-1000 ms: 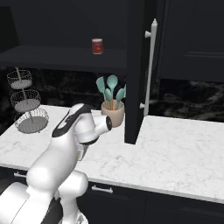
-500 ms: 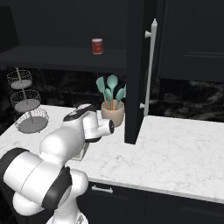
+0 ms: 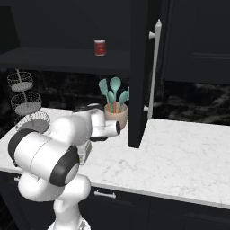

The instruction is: Pick the canned food and place it on the digital scale for weighing, and close the cabinet.

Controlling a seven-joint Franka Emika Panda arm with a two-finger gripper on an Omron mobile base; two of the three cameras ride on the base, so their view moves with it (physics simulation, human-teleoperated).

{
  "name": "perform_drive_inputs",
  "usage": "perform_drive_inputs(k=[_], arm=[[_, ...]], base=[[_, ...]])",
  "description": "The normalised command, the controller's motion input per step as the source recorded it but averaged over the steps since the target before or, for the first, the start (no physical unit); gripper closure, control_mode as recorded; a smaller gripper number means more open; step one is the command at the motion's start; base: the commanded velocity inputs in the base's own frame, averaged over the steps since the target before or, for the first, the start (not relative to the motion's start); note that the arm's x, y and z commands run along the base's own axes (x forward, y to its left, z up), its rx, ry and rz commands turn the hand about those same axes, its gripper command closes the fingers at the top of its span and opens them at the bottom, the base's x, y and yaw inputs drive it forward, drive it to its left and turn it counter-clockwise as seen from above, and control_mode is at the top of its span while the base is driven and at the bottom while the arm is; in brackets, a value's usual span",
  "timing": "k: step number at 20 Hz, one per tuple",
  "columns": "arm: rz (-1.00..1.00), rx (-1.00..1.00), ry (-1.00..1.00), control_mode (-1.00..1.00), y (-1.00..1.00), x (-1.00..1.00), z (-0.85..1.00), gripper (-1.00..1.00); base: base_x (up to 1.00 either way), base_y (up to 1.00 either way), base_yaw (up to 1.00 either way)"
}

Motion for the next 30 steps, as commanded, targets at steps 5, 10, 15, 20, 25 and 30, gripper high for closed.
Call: perform_drive_inputs(k=[5, 10, 15, 20, 25, 30], arm=[[0.0, -0.02, 0.0, -1.0, 0.0, 0.03, -0.33, 1.0], [0.0, -0.02, 0.0, -1.0, 0.0, 0.0, -0.32, 1.0], [0.0, 0.0, -0.03, -1.0, 0.0, -0.36, -0.03, 1.0], [0.0, 0.0, -0.01, -1.0, -0.01, -0.11, -0.11, 1.0], [0.0, 0.0, -0.11, -1.0, 0.0, 0.15, -0.27, -1.0], [0.0, 0.0, -0.08, -1.0, 0.0, -0.05, -0.09, -1.0]], base=[[0.0, 0.0, 0.0], [0.0, 0.0, 0.0], [0.0, 0.0, 0.0], [0.0, 0.0, 0.0], [0.0, 0.0, 0.0], [0.0, 0.0, 0.0]])
